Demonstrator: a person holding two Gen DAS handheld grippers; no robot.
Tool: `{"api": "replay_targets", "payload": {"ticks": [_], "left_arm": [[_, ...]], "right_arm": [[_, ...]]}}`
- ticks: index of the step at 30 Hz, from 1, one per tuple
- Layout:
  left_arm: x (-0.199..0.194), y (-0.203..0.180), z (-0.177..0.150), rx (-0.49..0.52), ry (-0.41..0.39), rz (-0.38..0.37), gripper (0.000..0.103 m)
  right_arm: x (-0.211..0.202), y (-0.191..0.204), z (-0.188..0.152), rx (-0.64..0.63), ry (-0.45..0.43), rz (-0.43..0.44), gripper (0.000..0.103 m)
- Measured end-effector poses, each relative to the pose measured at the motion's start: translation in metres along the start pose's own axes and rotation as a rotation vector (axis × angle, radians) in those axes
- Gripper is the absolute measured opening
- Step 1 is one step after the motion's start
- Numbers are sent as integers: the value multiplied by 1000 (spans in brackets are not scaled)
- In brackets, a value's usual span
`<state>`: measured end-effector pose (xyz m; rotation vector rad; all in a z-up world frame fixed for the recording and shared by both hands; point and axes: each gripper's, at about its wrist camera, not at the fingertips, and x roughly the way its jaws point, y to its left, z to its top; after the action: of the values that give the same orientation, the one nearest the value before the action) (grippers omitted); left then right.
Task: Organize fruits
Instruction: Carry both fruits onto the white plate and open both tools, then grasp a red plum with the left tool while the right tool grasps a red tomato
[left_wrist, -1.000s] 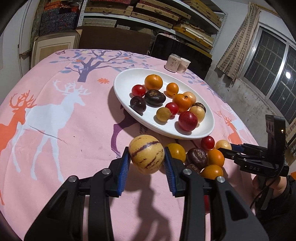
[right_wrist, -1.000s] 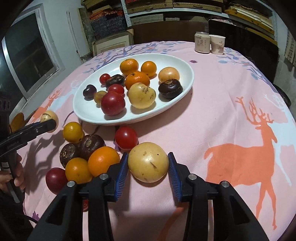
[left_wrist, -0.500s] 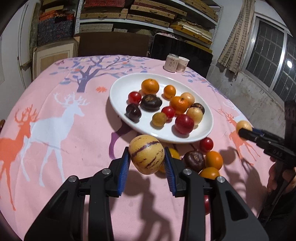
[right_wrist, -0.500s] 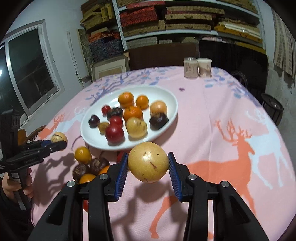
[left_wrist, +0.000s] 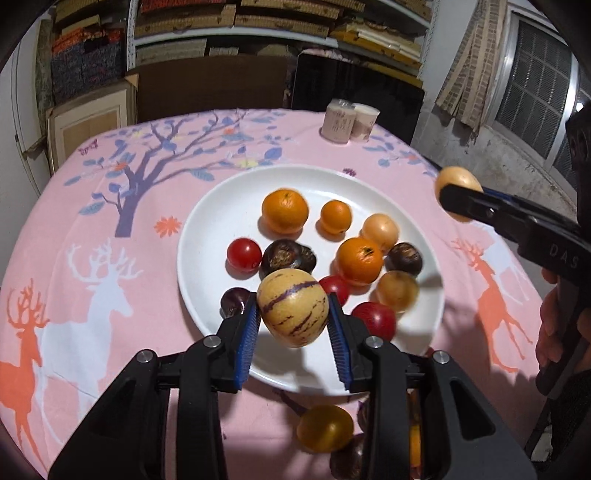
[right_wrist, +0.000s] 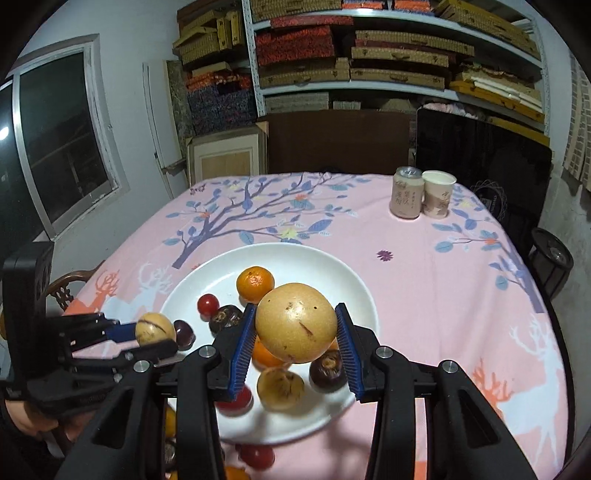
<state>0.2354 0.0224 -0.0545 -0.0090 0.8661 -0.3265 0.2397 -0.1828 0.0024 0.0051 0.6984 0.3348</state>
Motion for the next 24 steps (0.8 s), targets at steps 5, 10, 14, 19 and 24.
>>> {"api": "replay_targets", "payload": {"ticks": [5, 10, 14, 19, 24], "left_arm": [[11, 3, -2, -17, 8, 1, 44], [-13, -1, -3, 10, -52, 7, 57], [-35, -8, -20, 39, -67, -21, 57], [-55, -28, -68, 104, -39, -51, 62], [-61, -52, -114, 180, 19, -88, 62]], "right_arm": [[41, 14, 4, -35, 59, 39, 47], [29, 17, -3, -48, 13, 9, 69], [-4, 12, -20, -33, -2, 28, 69], [-48, 5, -57, 1, -16, 47, 69], [-80, -4, -101, 82, -17, 54, 70]]}}
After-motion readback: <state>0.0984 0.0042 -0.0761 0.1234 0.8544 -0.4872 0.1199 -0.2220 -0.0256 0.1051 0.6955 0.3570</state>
